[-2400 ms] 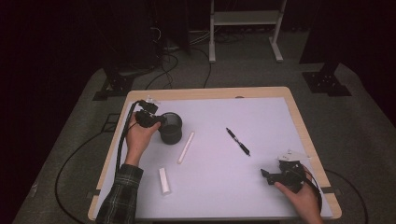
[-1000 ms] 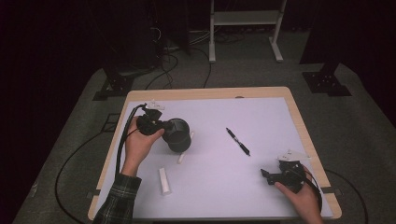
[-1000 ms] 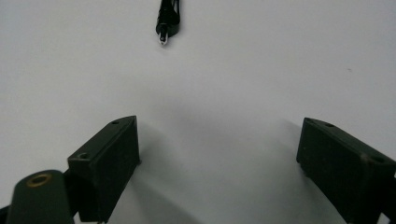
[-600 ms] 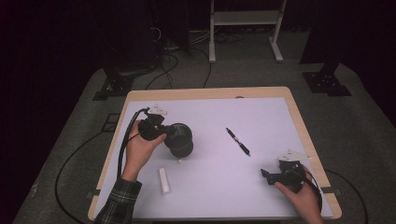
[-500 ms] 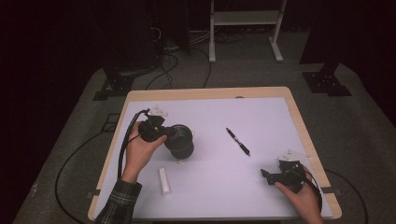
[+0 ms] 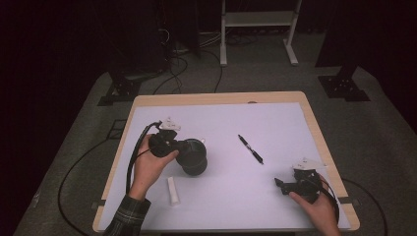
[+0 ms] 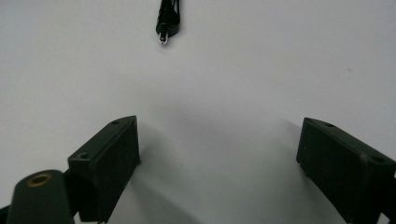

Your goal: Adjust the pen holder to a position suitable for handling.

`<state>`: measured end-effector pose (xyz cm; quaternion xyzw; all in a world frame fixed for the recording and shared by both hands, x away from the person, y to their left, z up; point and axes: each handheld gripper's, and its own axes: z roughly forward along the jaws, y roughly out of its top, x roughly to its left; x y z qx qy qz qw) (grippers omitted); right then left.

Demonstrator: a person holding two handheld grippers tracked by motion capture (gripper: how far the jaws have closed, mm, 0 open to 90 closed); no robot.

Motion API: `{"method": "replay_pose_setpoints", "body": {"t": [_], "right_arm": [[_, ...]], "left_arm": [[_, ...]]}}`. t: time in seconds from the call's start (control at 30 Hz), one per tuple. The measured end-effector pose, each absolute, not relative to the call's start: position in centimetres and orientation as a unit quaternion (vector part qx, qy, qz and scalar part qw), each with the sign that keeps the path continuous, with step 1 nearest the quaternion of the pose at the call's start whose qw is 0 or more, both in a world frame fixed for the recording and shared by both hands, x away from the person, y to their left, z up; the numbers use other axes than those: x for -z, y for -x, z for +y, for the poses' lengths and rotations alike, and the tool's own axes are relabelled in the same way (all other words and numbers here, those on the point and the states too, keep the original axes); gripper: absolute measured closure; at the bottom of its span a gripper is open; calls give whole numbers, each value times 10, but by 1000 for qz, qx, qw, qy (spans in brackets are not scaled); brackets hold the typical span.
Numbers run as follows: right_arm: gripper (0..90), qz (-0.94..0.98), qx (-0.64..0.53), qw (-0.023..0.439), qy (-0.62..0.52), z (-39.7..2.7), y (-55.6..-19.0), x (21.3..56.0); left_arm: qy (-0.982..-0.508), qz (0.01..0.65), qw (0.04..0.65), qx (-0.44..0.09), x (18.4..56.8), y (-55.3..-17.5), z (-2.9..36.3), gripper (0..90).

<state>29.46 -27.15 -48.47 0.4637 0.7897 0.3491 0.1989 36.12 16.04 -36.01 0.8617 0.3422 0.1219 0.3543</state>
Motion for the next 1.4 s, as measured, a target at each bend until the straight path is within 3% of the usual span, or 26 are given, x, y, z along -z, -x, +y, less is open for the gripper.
{"method": "replay_pose_setpoints", "body": {"t": [1.4], "right_arm": [[121, 790, -349, 199, -463, -272, -295, 485]], "left_arm": [[-902, 257, 347, -30, 388, -338, 95, 827]]}}
